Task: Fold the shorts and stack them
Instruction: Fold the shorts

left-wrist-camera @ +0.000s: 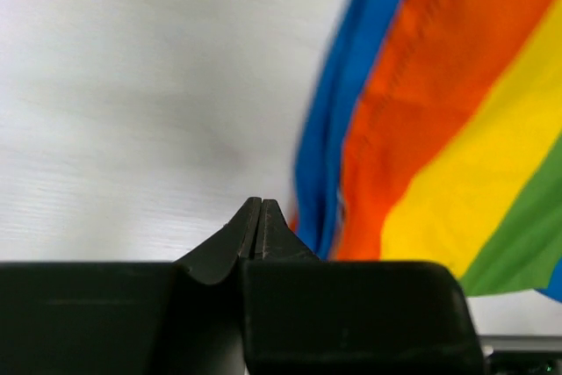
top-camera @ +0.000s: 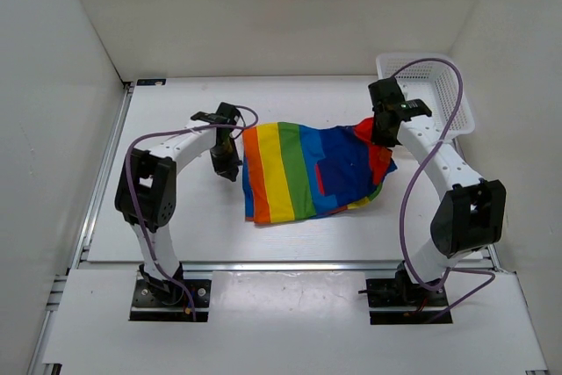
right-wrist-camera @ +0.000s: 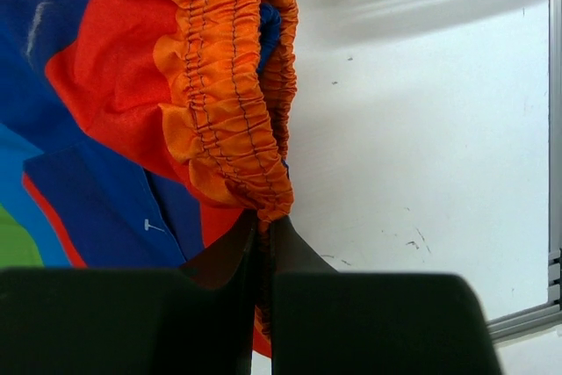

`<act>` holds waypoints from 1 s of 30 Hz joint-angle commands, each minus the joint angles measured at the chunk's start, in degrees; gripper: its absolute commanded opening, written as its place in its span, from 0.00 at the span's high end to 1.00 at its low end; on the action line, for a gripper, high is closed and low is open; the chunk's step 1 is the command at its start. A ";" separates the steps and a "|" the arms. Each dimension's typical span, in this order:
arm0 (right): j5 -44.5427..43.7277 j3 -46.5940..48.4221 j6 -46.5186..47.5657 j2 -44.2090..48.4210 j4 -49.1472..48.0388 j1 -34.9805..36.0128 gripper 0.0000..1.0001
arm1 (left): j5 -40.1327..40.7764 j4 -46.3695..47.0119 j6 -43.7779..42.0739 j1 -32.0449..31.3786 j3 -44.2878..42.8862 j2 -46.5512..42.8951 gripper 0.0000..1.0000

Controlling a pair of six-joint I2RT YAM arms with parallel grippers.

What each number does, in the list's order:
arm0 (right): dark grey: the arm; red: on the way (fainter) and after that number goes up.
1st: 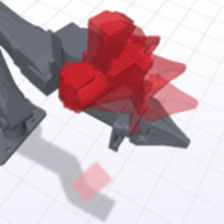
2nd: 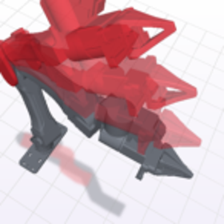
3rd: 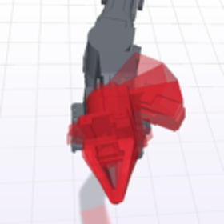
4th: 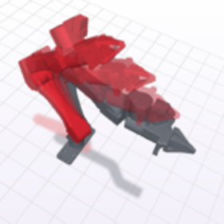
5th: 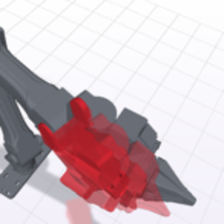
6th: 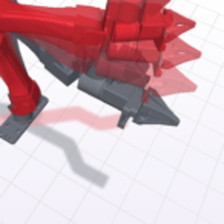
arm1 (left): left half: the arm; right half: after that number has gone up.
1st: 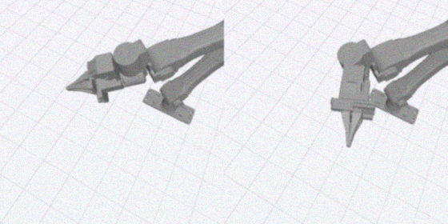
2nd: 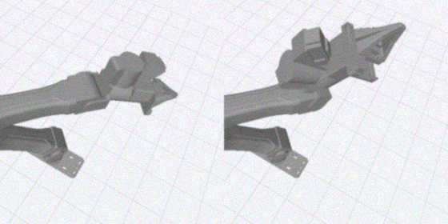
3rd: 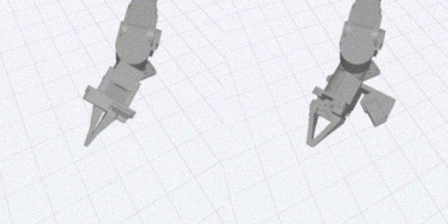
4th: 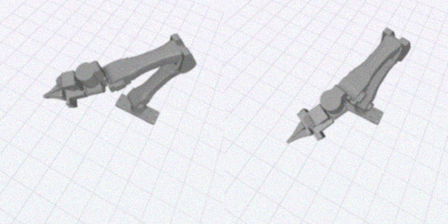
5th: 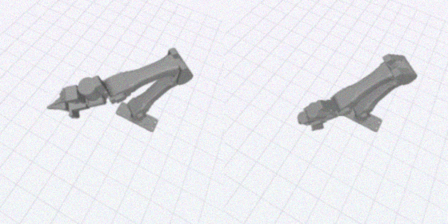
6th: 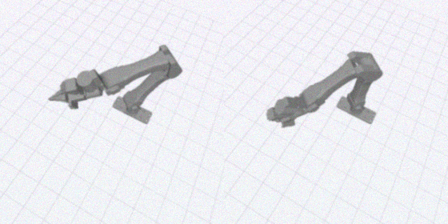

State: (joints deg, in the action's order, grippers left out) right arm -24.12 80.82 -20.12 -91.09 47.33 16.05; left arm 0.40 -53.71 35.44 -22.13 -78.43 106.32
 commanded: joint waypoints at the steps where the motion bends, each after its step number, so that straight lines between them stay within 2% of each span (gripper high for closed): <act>1: -1.98 4.26 1.22 -0.31 0.92 1.61 1.00 | 1.54 3.26 -2.38 2.53 0.39 -1.65 0.90; 7: -1.98 6.55 1.75 -0.93 2.06 3.36 1.00 | -1.81 4.93 -4.41 2.00 -2.86 6.34 0.90; 10: -2.51 7.86 1.75 -0.93 2.06 4.42 1.00 | -6.20 6.16 -5.12 2.00 -2.87 8.11 0.90; 15: -1.99 10.23 0.61 -2.16 3.12 7.49 1.00 | -8.05 6.78 -5.12 2.00 -2.17 9.96 0.90; 22: 3.64 17.52 -3.17 -8.39 4.96 18.99 1.00 | -8.58 7.83 -5.12 2.00 -0.40 9.96 0.90; 30: 5.22 29.82 -6.86 -20.35 6.02 30.25 1.00 | -8.05 8.36 -6.17 2.00 1.44 9.43 0.90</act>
State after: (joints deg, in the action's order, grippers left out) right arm -20.40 105.41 -24.38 -109.08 52.80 43.64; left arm -8.38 -47.03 30.44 -19.81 -79.64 115.24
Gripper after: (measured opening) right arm 0.036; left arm 0.118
